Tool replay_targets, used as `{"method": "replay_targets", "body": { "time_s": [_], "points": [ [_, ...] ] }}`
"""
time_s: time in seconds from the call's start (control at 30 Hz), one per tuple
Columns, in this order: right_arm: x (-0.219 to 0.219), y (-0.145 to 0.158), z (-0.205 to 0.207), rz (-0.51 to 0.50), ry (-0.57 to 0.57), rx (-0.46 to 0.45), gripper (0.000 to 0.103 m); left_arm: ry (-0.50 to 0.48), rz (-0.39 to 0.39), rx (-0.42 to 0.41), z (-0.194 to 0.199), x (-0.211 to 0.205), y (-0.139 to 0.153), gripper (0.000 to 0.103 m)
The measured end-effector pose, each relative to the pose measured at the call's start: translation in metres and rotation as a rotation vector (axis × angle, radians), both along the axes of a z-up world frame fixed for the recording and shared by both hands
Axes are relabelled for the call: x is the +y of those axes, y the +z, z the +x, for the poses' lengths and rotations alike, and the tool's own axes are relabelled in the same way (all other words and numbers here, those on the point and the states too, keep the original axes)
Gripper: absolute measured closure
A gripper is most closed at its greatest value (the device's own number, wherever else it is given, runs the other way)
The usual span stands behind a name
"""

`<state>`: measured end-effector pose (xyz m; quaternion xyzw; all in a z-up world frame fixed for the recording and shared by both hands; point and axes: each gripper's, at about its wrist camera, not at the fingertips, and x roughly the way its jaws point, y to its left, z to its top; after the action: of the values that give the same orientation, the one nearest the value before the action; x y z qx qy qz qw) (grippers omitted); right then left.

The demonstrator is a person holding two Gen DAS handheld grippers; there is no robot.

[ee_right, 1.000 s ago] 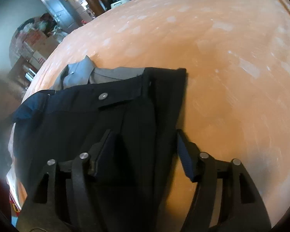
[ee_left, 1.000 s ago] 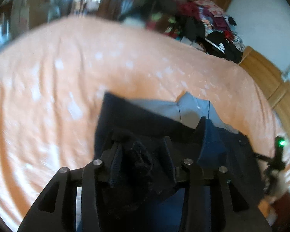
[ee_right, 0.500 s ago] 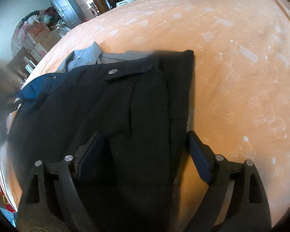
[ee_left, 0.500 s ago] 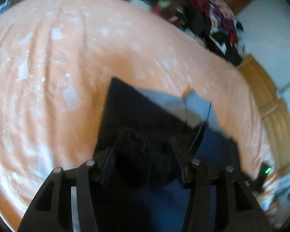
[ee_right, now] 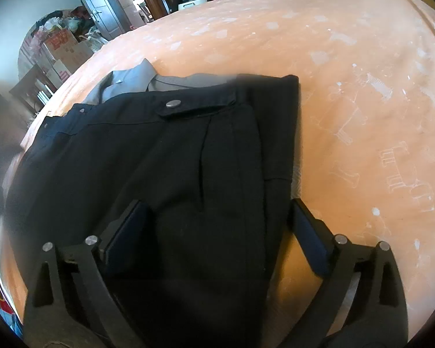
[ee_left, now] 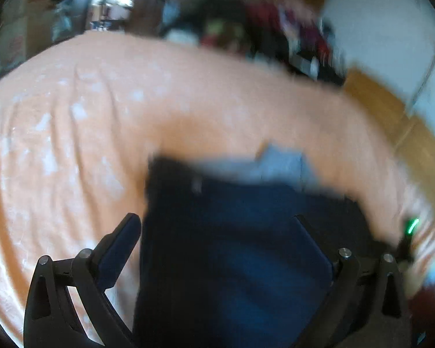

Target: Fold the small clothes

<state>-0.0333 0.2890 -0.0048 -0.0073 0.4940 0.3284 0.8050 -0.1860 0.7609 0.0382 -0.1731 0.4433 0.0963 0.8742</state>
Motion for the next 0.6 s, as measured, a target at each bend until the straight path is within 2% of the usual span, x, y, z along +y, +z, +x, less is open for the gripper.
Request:
{"method": "replay_targets", "body": {
  "time_s": [0.03,0.07,0.1,0.13,0.17,0.27,0.4,0.5,0.53,0.6],
  "points": [
    [0.000,0.000,0.000,0.001,0.000,0.000,0.006,0.043,0.038,0.081,-0.004,0.003,-0.018,0.001],
    [0.000,0.000,0.000,0.002,0.001,0.001,0.006,0.099,0.026,0.140,-0.014,0.013,-0.038,0.001],
    [0.001,0.000,0.000,0.003,0.002,0.003,0.006,0.130,-0.036,0.117,-0.026,0.022,-0.046,0.001],
    [0.001,0.000,0.001,0.001,0.004,0.005,0.006,0.159,-0.081,0.059,-0.041,0.030,-0.044,0.004],
    [0.002,0.001,0.001,-0.006,0.003,0.003,0.006,0.186,-0.074,0.057,-0.049,0.032,-0.037,0.007],
    [-0.001,0.016,-0.008,-0.071,-0.038,-0.028,0.006,0.241,0.034,0.091,-0.071,0.028,-0.016,0.007],
    [-0.031,0.053,-0.041,-0.009,-0.120,-0.106,0.006,0.299,0.065,0.098,-0.123,0.024,0.000,0.005],
    [-0.061,0.063,-0.071,-0.050,-0.189,-0.182,0.004,0.349,0.073,0.101,-0.164,0.023,-0.004,0.003],
    [-0.073,0.060,-0.081,-0.098,-0.212,-0.212,0.003,0.371,0.061,0.099,-0.175,0.024,-0.009,0.003],
    [-0.089,0.052,-0.087,-0.161,-0.235,-0.210,0.003,0.374,0.075,0.105,-0.188,0.018,-0.016,0.003]
  ]
}}
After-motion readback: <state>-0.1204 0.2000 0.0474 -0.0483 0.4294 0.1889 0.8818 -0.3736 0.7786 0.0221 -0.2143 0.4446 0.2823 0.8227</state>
